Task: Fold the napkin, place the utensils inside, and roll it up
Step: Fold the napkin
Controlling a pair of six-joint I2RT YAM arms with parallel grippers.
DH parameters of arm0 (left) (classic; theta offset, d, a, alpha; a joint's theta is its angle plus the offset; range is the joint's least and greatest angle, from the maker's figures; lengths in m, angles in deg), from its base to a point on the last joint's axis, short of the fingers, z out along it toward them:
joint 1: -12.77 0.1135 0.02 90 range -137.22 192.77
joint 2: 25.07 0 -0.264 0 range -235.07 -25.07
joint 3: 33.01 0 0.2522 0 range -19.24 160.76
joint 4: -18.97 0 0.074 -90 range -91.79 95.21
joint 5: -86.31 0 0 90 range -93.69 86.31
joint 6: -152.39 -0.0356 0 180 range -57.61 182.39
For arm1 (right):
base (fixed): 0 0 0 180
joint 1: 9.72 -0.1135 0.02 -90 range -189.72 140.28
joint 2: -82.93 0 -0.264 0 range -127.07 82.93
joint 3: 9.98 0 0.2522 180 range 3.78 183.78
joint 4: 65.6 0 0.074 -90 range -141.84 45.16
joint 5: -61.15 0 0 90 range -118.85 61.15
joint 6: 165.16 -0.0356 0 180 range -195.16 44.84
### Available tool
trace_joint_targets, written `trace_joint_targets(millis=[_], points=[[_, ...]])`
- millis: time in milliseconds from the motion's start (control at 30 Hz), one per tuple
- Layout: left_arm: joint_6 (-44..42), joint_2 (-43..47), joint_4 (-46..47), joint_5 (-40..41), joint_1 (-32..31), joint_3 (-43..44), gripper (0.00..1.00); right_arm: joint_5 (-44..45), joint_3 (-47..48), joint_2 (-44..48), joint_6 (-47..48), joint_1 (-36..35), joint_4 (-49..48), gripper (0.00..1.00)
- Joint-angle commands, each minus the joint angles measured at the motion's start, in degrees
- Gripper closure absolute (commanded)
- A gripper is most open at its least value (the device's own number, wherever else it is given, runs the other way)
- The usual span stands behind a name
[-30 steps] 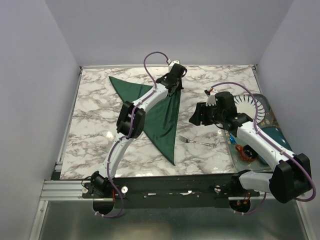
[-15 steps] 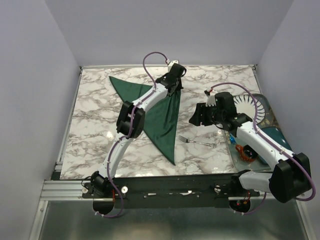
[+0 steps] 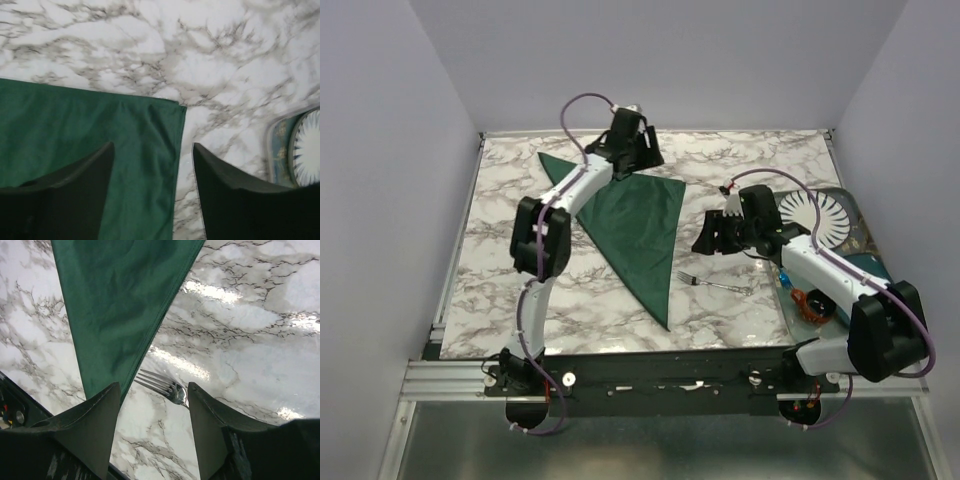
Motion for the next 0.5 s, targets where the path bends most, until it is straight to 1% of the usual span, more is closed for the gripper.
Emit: trace_joint_targets(millis=[0, 33, 67, 100, 133, 167, 233, 300, 333, 367, 433, 467], points=[[2.7, 13.4, 7.8, -7.6, 9.0, -13.1, 0.41, -3.5, 3.3, -3.2, -0.8, -3.6, -2.2, 0.36], [3.5, 14.3, 10.3, -10.9, 10.6, -15.6, 0.48, -4.0, 3.7, -4.1, -1.2, -4.3, -2.2, 0.36], [4.2, 15.2, 11.5, -12.3, 13.5, -19.3, 0.51, -5.2, 4.4, -4.8, -1.9, -5.1, -2.7, 0.36], [5.4, 15.4, 12.6, -13.5, 15.1, -20.8, 0.54, -5.6, 5.2, -5.6, -2.4, -6.8, -3.0, 0.36], [5.7, 15.3, 14.3, -15.2, 16.4, -21.9, 0.64, -6.0, 5.7, -7.3, -2.8, -7.6, -3.3, 0.36], [6.0, 14.7, 14.9, -17.0, 18.5, -22.6, 0.66, -6.9, 6.1, -8.0, -3.5, -8.7, -4.1, 0.36], [6.8, 13.4, 17.2, -19.0, 20.1, -23.6, 0.71, -7.3, 7.9, -11.0, -3.6, -11.7, -4.6, 0.36], [6.9, 10.5, 17.7, -19.8, 22.1, -21.8, 0.77, -7.8, 9.2, -13.1, -3.8, -13.8, -4.7, 0.36], [7.9, 9.5, 19.4, -20.1, 22.8, -21.3, 0.94, -8.0, 10.2, -13.9, -4.0, -14.2, -4.7, 0.37], [8.8, 7.6, 21.1, -20.5, 23.3, -21.1, 0.99, -8.2, 10.5, -15.2, -4.3, -14.5, -5.0, 0.37], [10.4, 5.7, 23.7, -19.8, 24.5, -19.9, 1.0, -8.4, 11.1, -16.2, -4.4, -14.7, -5.2, 0.37], [10.8, 3.9, 23.6, -18.9, 24.9, -19.2, 1.0, -8.4, 11.2, -16.8, -4.3, -14.7, -5.2, 0.37]])
